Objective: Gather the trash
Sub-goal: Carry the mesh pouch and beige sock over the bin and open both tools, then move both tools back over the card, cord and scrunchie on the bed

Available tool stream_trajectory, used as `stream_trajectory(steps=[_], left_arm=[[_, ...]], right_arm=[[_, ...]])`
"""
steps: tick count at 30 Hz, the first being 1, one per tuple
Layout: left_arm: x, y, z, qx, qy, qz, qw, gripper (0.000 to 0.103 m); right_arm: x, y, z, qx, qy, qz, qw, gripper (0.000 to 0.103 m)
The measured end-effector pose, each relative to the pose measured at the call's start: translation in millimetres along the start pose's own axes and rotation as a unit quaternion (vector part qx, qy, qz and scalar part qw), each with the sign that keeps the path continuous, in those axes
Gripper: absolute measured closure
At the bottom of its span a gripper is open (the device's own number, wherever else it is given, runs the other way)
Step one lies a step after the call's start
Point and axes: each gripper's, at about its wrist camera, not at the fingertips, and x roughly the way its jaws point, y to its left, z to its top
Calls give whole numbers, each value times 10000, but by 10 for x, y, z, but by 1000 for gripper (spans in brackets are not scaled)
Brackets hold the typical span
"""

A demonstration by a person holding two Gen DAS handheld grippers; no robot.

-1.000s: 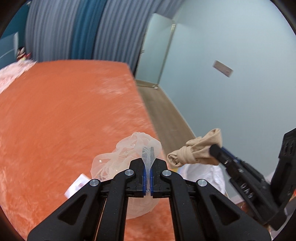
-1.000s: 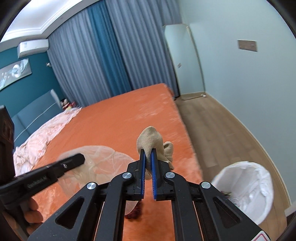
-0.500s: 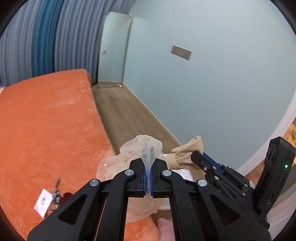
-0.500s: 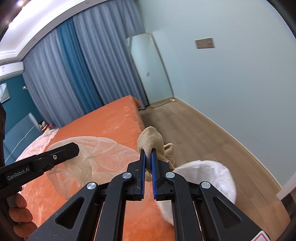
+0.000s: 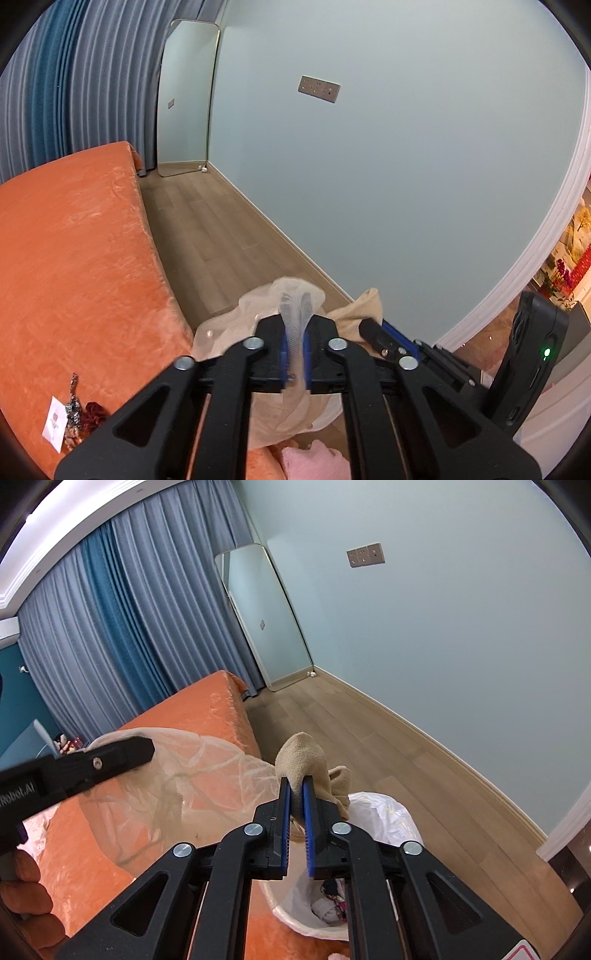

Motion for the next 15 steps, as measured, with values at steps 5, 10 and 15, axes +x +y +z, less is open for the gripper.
stream_trajectory(steps=[5, 10, 15], left_arm=[[109, 78, 12, -181, -18, 199, 9996, 60], [83, 175, -55, -215, -2, 367, 9991, 56], [-12, 286, -140, -289, -9, 538, 9981, 55]], right_arm=[[83, -15, -14, -91, 90, -103, 9999, 91], [60, -19, -31, -27, 84, -59, 9999, 79], [34, 86, -60, -112, 92, 19, 9999, 73]])
